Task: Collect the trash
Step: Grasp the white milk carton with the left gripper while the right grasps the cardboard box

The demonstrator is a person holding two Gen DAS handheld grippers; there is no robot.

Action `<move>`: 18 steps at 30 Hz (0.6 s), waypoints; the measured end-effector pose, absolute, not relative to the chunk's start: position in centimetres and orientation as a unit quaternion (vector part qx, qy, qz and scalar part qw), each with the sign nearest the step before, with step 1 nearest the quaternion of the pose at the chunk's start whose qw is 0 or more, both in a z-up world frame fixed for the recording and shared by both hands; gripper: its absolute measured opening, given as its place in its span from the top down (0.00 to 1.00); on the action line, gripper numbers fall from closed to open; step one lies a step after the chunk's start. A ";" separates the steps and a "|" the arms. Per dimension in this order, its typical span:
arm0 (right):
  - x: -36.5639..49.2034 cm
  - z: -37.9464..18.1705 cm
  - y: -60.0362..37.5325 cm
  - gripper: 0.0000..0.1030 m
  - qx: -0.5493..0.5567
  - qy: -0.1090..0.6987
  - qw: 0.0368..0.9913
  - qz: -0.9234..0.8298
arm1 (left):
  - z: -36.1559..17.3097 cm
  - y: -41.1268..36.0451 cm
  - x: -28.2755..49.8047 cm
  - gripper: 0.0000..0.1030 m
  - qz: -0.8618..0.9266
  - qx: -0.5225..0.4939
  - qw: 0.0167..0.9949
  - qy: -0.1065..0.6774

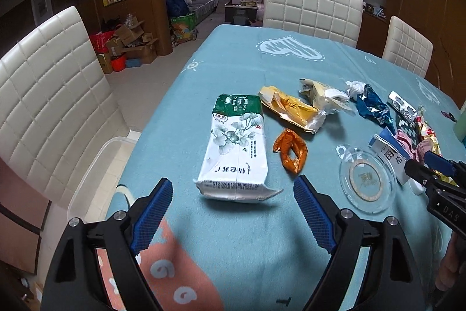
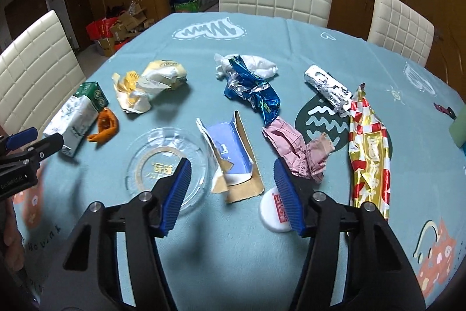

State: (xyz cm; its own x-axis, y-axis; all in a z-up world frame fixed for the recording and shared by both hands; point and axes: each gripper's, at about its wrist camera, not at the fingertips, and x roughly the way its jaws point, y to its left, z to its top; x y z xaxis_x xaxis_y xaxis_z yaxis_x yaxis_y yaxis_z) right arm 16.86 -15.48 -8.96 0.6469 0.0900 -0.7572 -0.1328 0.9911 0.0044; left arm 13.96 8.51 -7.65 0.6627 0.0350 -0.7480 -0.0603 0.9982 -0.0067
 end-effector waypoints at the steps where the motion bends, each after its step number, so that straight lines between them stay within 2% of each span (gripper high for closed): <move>1: 17.1 -9.3 -15.5 0.50 -0.025 0.420 0.905 0.062 | -7.7 8.5 14.2 0.19 0.027 -0.015 0.911 0.411; 3: 17.6 -9.9 -15.5 0.60 -0.019 0.433 0.899 0.067 | -8.0 8.4 14.6 0.19 0.029 -0.013 0.910 0.413; 7: 18.4 -10.9 -15.7 0.65 -0.009 0.445 0.893 0.069 | -8.6 8.4 15.2 0.19 0.031 -0.007 0.907 0.420; 8: 18.4 -10.9 -15.7 0.69 -0.011 0.442 0.894 0.071 | -8.8 8.4 15.3 0.19 0.030 -0.009 0.906 0.423; 11: 18.3 -10.8 -15.4 0.71 -0.016 0.434 0.898 0.071 | -9.2 8.6 15.5 0.20 0.027 -0.017 0.905 0.424; 13: 18.0 -10.6 -15.1 0.72 -0.020 0.426 0.901 0.072 | -9.2 8.7 15.4 0.28 0.022 -0.022 0.907 0.420; 14: 17.9 -10.5 -15.1 0.72 -0.023 0.422 0.903 0.070 | -9.1 8.7 15.4 0.35 0.018 -0.024 0.907 0.420; 16: 17.6 -10.1 -15.0 0.72 -0.026 0.412 0.909 0.065 | -8.9 8.7 15.2 0.36 0.016 -0.025 0.910 0.414; 18: 17.3 -9.5 -14.9 0.72 -0.025 0.403 0.913 0.067 | -8.4 8.7 14.7 0.44 0.016 -0.025 0.915 0.402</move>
